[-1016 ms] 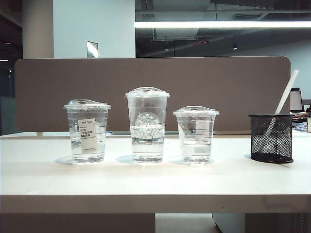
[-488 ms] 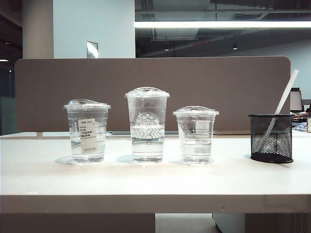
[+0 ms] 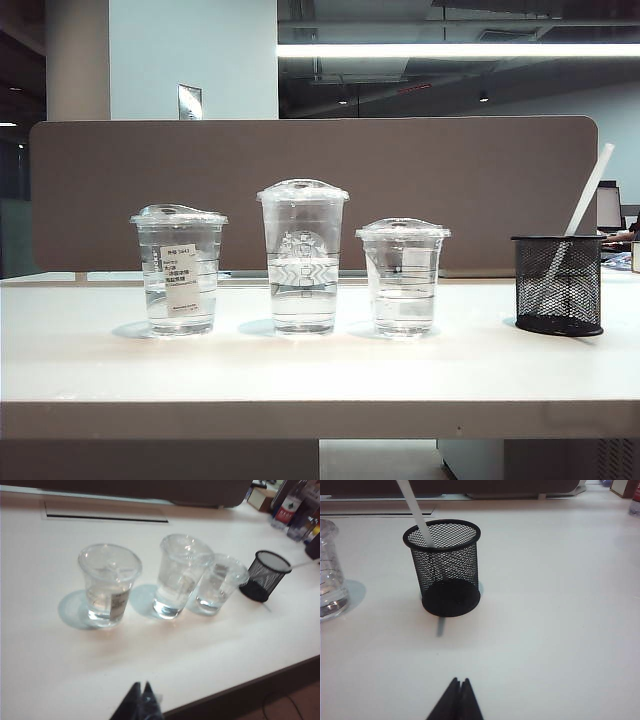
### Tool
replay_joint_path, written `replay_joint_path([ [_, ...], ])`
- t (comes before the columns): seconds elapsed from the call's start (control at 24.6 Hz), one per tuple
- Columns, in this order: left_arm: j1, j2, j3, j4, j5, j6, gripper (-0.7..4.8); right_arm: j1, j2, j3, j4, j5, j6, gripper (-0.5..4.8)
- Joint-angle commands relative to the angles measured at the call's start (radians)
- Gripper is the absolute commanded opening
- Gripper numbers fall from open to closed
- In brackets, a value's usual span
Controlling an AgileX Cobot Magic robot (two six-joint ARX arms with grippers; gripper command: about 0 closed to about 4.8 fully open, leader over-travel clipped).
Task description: Pick up the straw and insert it into the large coffee cup.
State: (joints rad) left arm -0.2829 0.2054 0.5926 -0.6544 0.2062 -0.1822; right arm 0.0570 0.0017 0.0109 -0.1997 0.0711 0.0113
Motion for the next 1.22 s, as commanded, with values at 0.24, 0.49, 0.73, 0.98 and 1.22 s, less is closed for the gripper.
replay_joint_path([
  [0.24,-0.001,0.002,0.084,-0.023,0.003,-0.008,-0.04,0.0,-0.002,0.005,0.025,-0.002,0.003,0.03],
  [0.49,-0.001,0.08,0.151,-0.193,0.004,0.056,-0.04,0.0,-0.001,0.005,0.014,-0.018,0.003,0.03],
  [0.73,-0.001,0.158,0.167,-0.126,0.019,0.096,-0.04,0.003,-0.001,0.027,0.014,-0.103,0.058,-0.02],
  [0.98,-0.001,0.22,0.168,-0.074,0.139,0.099,-0.04,0.005,0.024,0.152,-0.028,-0.081,0.106,-0.05],
  [1.22,-0.001,0.224,0.167,0.054,0.164,0.097,-0.04,0.005,0.128,0.298,-0.056,-0.082,0.118,-0.05],
])
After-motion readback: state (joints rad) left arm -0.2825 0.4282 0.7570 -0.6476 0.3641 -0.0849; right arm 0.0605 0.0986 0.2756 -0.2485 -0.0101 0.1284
